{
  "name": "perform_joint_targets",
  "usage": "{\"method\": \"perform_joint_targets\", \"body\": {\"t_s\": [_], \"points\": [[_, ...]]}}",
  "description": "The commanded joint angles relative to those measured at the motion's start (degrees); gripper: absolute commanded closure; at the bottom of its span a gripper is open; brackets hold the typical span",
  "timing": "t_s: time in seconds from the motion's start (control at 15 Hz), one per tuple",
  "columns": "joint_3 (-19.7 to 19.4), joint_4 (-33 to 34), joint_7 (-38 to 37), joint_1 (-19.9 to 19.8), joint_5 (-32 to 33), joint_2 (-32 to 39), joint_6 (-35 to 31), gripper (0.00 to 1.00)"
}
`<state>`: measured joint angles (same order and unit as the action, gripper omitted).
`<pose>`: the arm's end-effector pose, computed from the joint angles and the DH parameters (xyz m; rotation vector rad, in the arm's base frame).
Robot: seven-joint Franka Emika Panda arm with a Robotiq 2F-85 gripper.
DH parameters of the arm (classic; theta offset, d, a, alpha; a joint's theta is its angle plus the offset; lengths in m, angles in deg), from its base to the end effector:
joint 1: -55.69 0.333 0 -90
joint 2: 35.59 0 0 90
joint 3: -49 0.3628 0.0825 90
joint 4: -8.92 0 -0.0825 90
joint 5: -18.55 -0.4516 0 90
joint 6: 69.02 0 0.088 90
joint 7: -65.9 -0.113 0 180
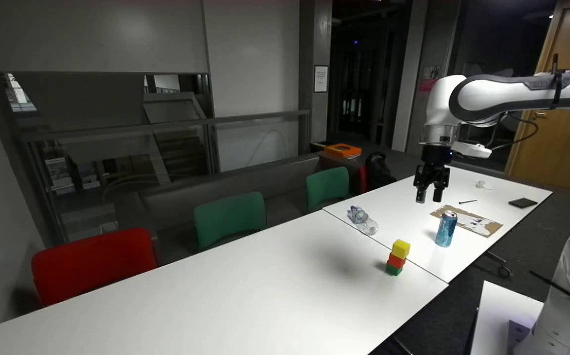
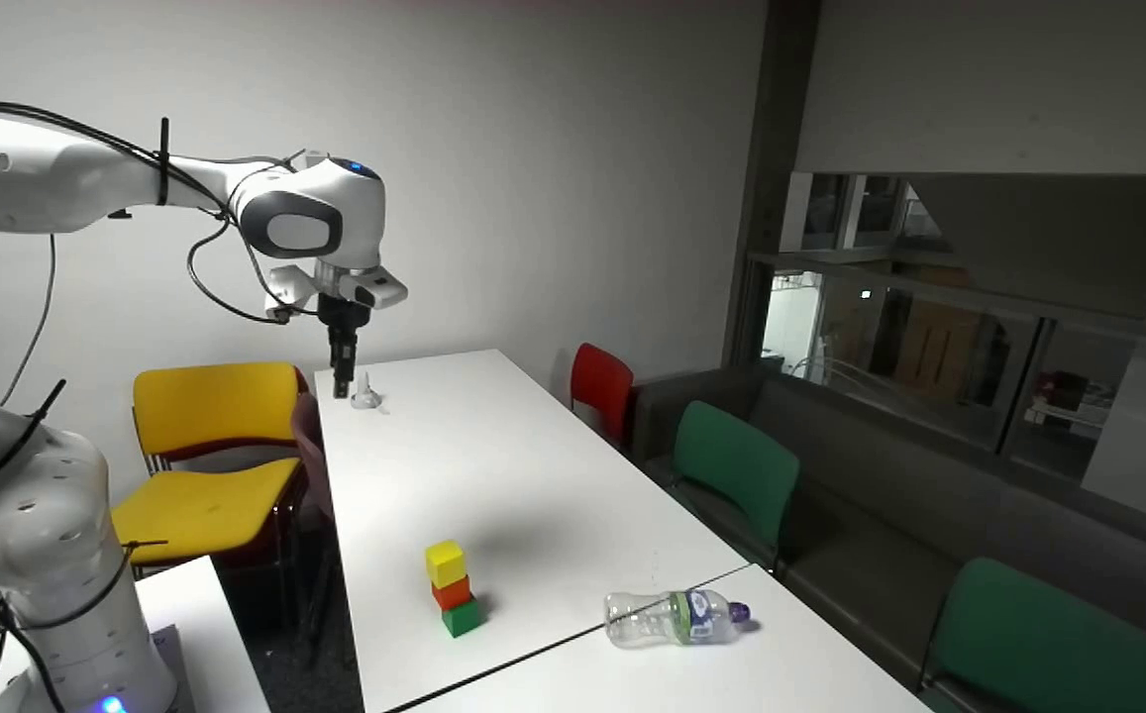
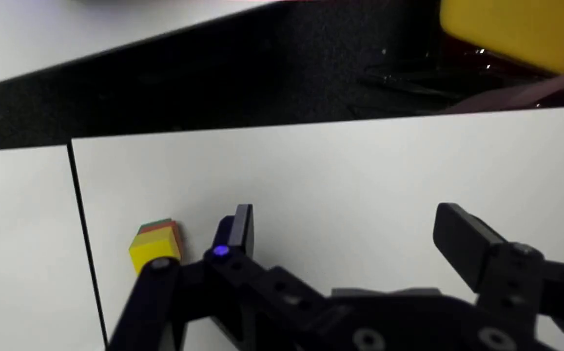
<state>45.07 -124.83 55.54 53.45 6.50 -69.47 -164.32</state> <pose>0.4040 -0.0260 0.5669 -2.8623 0.4376 0.1332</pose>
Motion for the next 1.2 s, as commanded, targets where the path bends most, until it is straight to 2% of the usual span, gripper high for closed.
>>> {"method": "perform_joint_targets", "body": {"t_s": [0.0, 0.2, 0.47, 0.73, 0.93, 1.0, 1.13], "points": [[1.4, 0.5, 1.3, -2.4, 4.3, 2.0, -7.6, 0.00], [1.6, 1.1, 0.2, -3.6, 9.3, 5.4, -11.3, 0.00], [-0.1, 2.6, 2.3, -3.7, 11.5, 12.8, -11.3, 0.00], [-3.1, 4.2, 16.0, -2.2, 9.2, 20.0, -10.0, 0.00], [-4.2, 5.2, 25.9, -2.5, 9.8, 23.0, -8.8, 0.00], [-3.0, 2.5, 20.6, -2.9, 10.1, 21.0, -10.8, 0.00], [-3.5, 3.3, 23.7, -3.0, 10.1, 22.6, -10.7, 0.00]]}}
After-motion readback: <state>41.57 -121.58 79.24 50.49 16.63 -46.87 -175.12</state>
